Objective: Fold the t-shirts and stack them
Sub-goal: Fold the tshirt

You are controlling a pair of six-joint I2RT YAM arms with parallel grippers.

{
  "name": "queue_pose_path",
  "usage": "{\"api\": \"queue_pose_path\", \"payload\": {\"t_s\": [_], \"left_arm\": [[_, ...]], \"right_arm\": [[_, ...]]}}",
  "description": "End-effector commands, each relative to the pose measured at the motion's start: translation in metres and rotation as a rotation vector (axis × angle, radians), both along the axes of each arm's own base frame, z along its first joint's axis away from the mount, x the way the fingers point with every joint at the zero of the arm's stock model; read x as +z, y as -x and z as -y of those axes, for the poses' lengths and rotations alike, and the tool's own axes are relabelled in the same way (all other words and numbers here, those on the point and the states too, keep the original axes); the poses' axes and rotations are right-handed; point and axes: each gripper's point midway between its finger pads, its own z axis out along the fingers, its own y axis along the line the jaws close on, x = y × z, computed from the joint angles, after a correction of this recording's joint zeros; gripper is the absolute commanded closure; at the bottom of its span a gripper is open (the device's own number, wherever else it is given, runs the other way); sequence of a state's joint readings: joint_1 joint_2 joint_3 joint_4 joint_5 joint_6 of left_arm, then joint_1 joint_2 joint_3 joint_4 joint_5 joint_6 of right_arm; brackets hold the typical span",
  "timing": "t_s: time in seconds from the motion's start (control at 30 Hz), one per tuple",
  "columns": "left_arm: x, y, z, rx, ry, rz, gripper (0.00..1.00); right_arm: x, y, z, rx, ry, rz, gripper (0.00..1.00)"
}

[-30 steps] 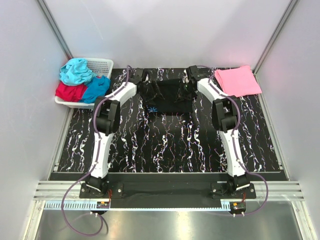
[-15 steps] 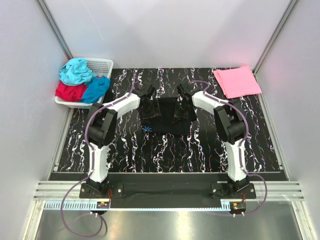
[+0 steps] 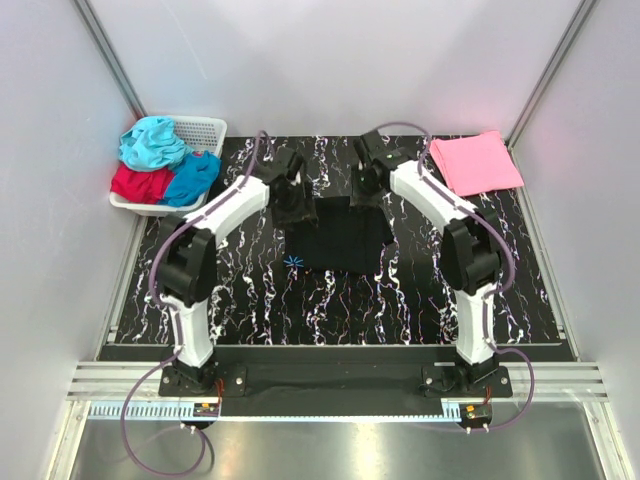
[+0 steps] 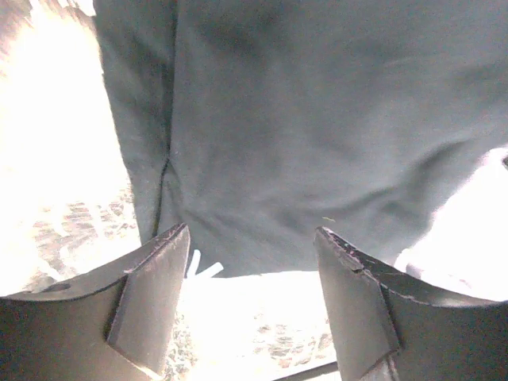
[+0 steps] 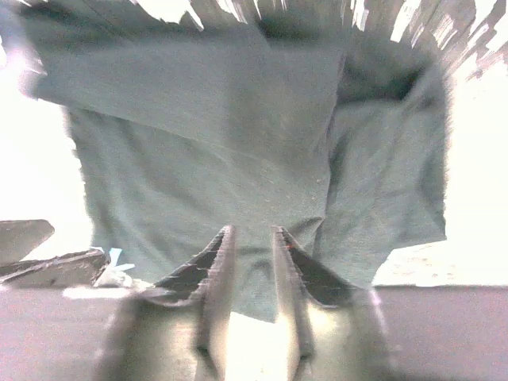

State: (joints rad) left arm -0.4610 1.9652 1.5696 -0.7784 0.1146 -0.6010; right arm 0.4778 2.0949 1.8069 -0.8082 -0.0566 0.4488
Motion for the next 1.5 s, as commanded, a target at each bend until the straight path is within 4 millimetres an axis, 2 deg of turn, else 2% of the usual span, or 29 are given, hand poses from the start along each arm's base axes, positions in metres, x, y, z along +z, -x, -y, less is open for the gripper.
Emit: {"api": "queue_pose_path", "payload": {"t_s": [0.0,0.1,0.13,0.23,0.33,0.5,0.6,0.73,0.9,1.07,1.17,1.2,1.33,1.43,1.47], "left_arm": [[0.092,-0.023,-0.010,0.016,0.024,0.233,0.29],[0.110,-0.026,-0.028,0.076,0.011,0.278,0.22],[0.105,-0.029,-0.041,0.111,-0.018,0.273,0.20],[0.087,-0.032,-0.061,0.167,-0.043,0.230,0.15],[0.067,-0.036,-0.061,0.142,-0.045,0.199,0.15],[0.048,-0.043,-0.035,0.056,0.059,0.171,0.16],[0.049,-0.056,-0.021,0.048,0.125,0.188,0.18],[0.056,-0.068,-0.005,0.039,0.202,0.198,0.23],[0.077,-0.085,0.012,0.031,0.300,0.254,0.26],[0.081,-0.092,0.031,0.012,0.376,0.227,0.28],[0.081,-0.099,0.042,-0.004,0.403,0.230,0.30],[0.081,-0.104,0.047,-0.012,0.415,0.239,0.31],[0.074,-0.107,0.065,-0.034,0.432,0.220,0.36],[0.071,-0.107,0.067,-0.026,0.407,0.227,0.46],[0.070,-0.107,0.065,-0.023,0.397,0.231,0.53]], "right_arm": [[0.092,-0.018,0.018,-0.029,0.029,0.217,0.65],[0.103,-0.022,0.029,-0.038,0.075,0.266,0.48],[0.100,-0.023,0.031,-0.042,0.090,0.266,0.46],[0.081,-0.023,0.040,-0.055,0.144,0.240,0.45],[0.054,-0.019,0.039,-0.054,0.151,0.192,0.45],[0.023,-0.023,0.030,-0.058,0.127,0.162,0.51],[0.010,-0.034,0.028,-0.069,0.147,0.165,0.54],[0.013,-0.050,0.022,-0.069,0.138,0.193,0.56],[0.030,-0.067,0.014,-0.073,0.109,0.244,0.57],[0.045,-0.077,0.005,-0.065,0.082,0.284,0.57],[0.041,-0.081,0.002,-0.058,0.077,0.280,0.57],[0.034,-0.082,0.001,-0.056,0.081,0.268,0.57],[0.022,-0.081,-0.003,-0.046,0.070,0.240,0.59],[0.019,-0.079,-0.003,-0.046,0.074,0.234,0.64],[0.019,-0.078,-0.002,-0.049,0.078,0.234,0.67]]}}
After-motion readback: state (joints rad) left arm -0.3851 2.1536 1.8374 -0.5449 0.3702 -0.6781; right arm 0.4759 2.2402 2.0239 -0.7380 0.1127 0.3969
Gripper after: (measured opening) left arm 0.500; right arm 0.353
